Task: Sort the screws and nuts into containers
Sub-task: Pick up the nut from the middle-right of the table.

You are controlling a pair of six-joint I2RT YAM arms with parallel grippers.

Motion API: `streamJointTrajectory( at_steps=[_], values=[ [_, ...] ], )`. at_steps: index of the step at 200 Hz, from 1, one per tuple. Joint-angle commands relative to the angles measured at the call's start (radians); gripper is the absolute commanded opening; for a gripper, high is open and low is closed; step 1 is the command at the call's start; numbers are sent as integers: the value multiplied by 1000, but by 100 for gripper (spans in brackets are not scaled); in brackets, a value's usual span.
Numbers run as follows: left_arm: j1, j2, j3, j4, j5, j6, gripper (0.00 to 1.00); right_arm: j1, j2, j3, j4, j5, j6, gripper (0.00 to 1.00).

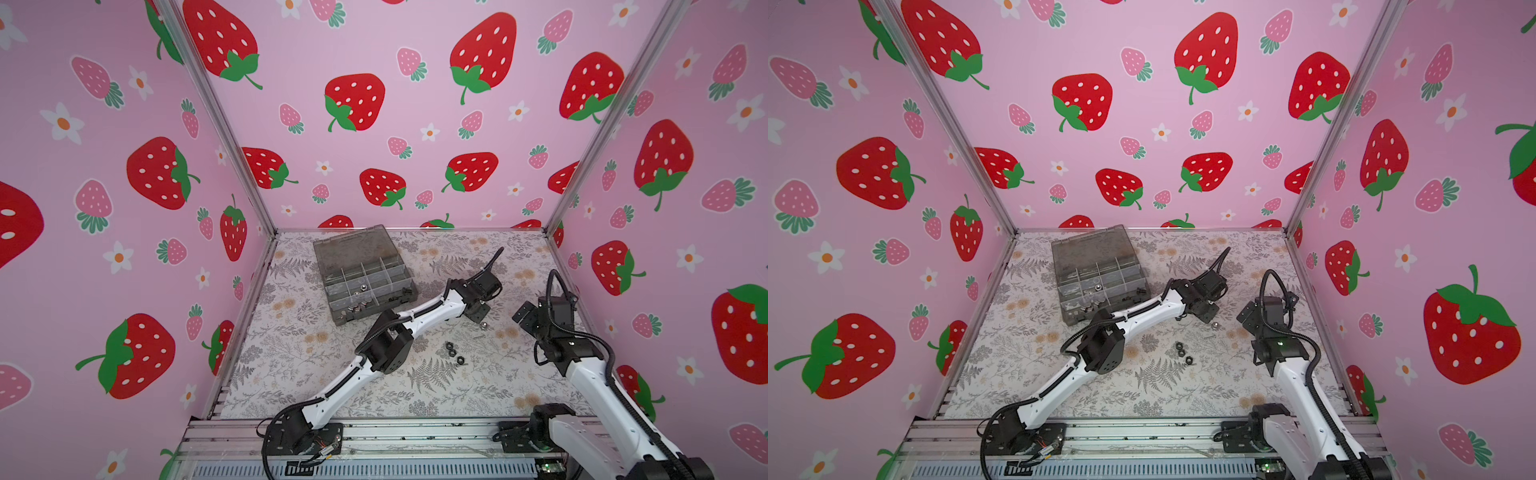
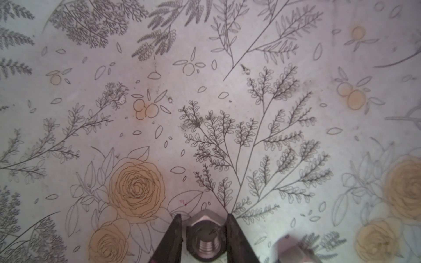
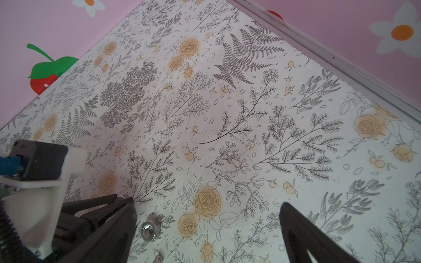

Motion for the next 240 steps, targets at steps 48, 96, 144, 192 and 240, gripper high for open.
streamJointTrajectory(
  at_steps=[48,96,144,192,240],
  values=[
    [1,23,-43,-148,-61,27,22,-5,10,-1,14,0,18,100],
    [5,1,-83,-205,-73,26,16,-6,11,7,13,1,16,100],
    [5,-24,-138,-295,-13,56,18,-5,10,6,8,2,15,100],
    [-5,-141,-287,-298,29,78,18,-6,7,4,7,0,19,100],
    [-10,-139,-299,-305,41,77,25,-5,4,1,5,1,20,100]
  ],
)
